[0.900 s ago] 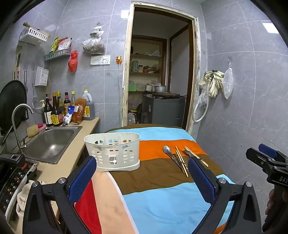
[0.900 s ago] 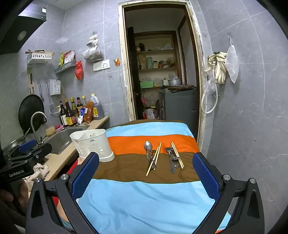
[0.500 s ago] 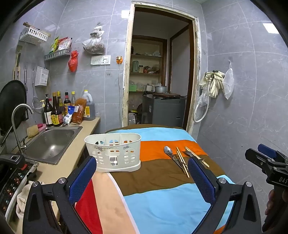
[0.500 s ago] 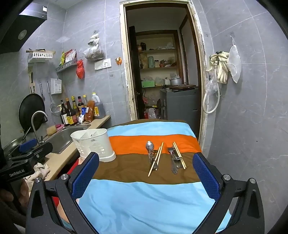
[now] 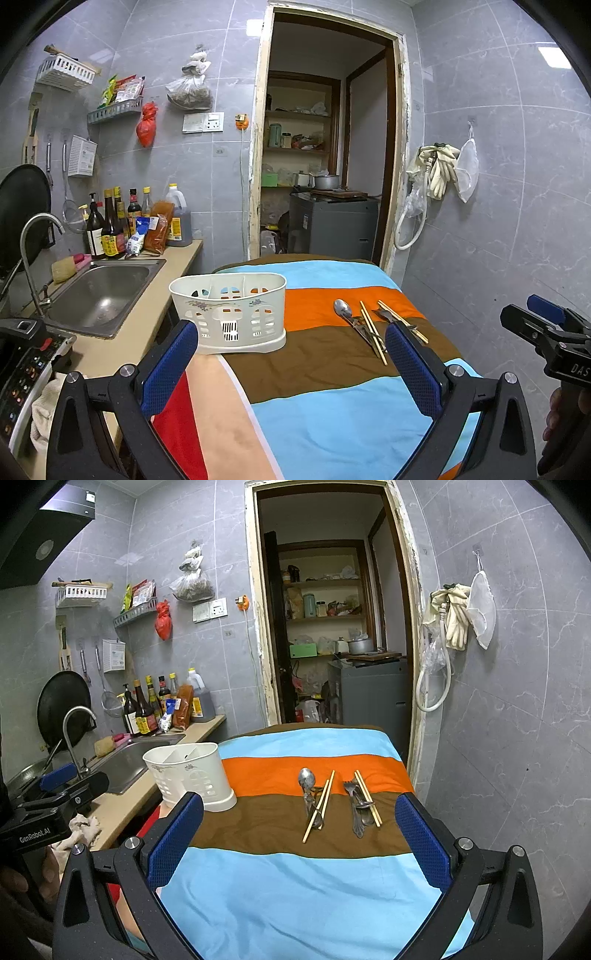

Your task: Organize utensils

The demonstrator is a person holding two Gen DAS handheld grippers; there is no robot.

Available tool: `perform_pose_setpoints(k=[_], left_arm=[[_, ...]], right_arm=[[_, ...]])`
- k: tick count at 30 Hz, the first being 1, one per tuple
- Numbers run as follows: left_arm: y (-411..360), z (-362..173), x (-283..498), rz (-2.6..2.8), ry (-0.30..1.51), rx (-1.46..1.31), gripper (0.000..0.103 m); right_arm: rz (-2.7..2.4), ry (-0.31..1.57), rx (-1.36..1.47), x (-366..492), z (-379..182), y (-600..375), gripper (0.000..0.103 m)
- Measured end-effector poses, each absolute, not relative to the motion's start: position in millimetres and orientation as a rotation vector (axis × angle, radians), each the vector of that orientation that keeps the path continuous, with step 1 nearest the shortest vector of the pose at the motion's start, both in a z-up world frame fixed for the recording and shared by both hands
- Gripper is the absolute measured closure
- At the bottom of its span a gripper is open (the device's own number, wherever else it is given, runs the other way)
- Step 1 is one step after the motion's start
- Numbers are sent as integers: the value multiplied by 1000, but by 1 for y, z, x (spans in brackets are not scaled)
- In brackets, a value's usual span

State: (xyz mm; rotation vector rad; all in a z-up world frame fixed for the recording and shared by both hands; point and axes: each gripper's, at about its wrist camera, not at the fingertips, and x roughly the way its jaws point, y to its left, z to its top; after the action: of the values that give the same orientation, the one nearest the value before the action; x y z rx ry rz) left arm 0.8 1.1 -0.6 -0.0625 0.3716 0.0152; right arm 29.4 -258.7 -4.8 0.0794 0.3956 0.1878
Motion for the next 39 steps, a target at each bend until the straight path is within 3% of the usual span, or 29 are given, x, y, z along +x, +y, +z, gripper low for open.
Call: perform_pose_setpoints(k=[39], left_arm=[[-9,-5,9,15,370,-58,1]], right_arm=[[189,396,83,25,-6,-260,1]])
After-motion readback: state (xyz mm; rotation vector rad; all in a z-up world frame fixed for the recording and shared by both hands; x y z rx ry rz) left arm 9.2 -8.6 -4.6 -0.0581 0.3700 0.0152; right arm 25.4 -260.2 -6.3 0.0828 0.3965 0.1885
